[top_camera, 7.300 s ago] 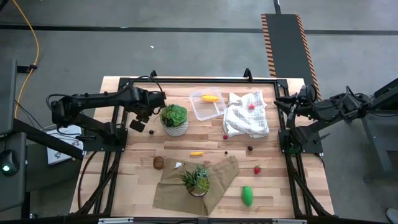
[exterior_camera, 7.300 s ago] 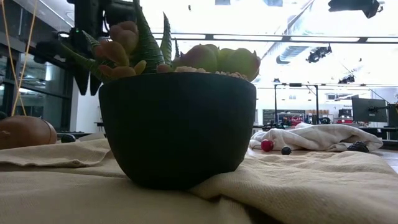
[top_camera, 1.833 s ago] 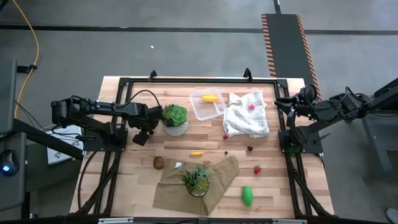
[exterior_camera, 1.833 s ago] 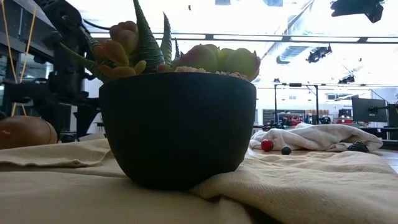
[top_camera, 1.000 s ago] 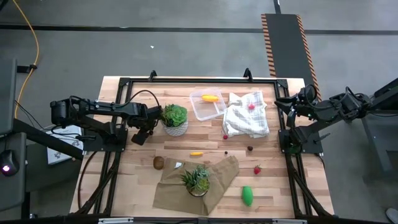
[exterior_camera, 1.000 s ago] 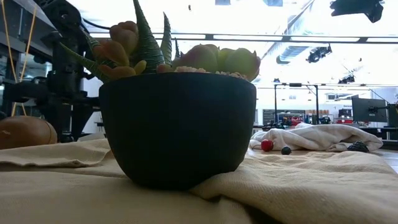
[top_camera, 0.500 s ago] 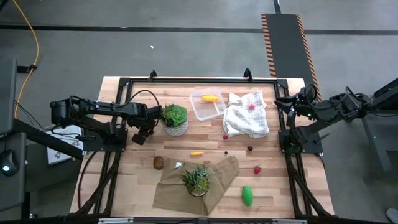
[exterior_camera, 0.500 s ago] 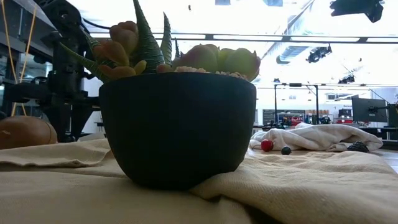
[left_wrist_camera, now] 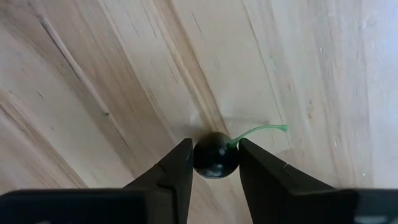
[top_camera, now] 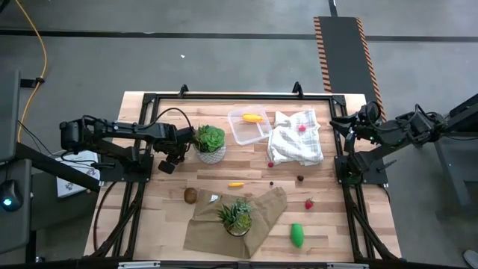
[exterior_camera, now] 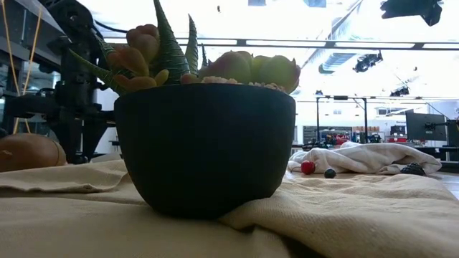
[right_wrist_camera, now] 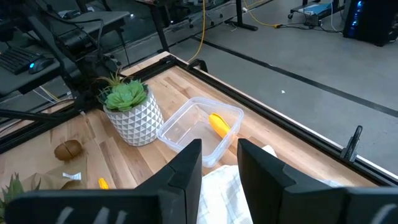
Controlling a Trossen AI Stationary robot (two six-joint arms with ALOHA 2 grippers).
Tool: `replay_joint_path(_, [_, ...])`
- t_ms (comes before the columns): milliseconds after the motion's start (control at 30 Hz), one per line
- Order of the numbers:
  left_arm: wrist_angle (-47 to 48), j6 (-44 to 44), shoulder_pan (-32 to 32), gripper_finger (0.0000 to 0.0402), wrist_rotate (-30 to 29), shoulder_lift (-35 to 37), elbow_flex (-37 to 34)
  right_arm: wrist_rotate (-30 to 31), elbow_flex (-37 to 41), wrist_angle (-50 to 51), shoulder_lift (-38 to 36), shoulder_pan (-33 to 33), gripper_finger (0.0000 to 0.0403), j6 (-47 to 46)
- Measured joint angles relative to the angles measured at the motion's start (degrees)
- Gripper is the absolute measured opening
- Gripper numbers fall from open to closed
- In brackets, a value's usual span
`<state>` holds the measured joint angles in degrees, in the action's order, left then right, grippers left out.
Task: Pick and placing Produce into tupperware
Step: Put the black cherry into the transparent bin
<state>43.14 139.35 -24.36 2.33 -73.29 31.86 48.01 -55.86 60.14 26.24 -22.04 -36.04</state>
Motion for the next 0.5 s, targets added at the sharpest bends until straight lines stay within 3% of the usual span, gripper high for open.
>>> replay_joint_path(500, [8.31, -0.13, 0.00, 0.0103, -2.09, 8.93, 0.00, 1.20, 0.00, 0.02, 0.00, 0.01, 0.0094, 0.46])
